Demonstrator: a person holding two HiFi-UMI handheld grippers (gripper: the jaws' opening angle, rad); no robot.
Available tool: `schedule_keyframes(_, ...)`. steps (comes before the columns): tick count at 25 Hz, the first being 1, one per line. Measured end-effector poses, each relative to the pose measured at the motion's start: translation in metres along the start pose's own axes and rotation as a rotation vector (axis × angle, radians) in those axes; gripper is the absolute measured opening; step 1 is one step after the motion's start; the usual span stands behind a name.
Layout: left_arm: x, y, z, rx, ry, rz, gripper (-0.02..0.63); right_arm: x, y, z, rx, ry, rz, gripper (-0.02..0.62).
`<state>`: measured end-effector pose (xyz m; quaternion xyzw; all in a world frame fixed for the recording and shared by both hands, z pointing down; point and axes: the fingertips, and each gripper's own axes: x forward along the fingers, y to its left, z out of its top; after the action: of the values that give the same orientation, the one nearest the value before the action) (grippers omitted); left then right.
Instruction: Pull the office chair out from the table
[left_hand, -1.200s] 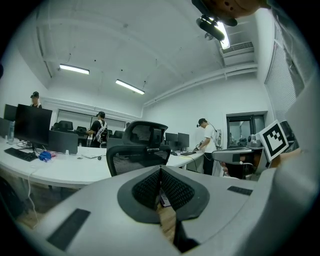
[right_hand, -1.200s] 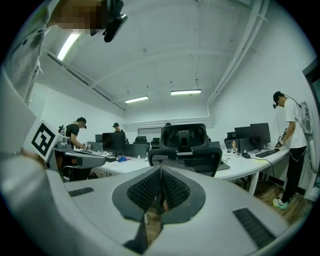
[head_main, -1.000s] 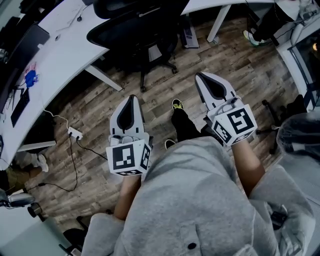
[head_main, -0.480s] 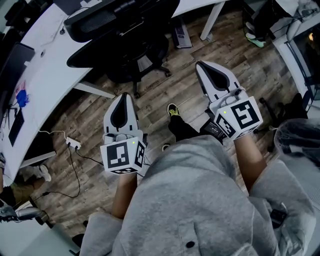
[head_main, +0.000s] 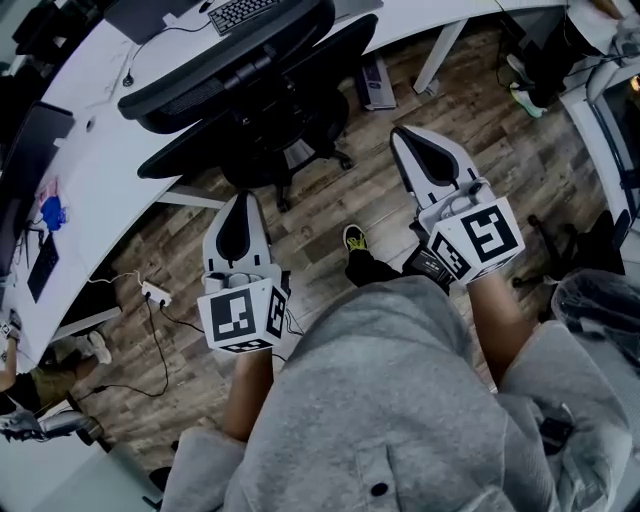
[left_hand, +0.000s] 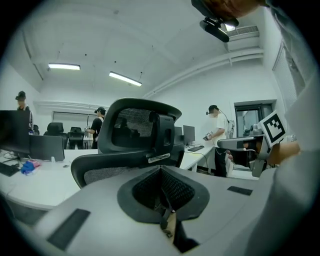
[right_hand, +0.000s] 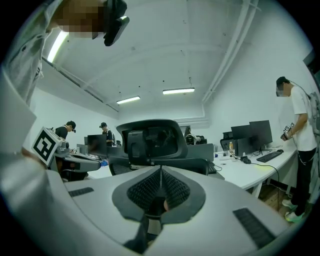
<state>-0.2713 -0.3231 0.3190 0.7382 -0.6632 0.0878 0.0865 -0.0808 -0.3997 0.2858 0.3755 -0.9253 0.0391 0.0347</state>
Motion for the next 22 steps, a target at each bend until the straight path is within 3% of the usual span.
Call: schedule_keyframes(22, 0.048, 0.045, 0.027, 0.004, -0.021, 0.170, 0.012, 0.085, -0.034, 0.026, -0.126, -0.039, 0.127, 0.029)
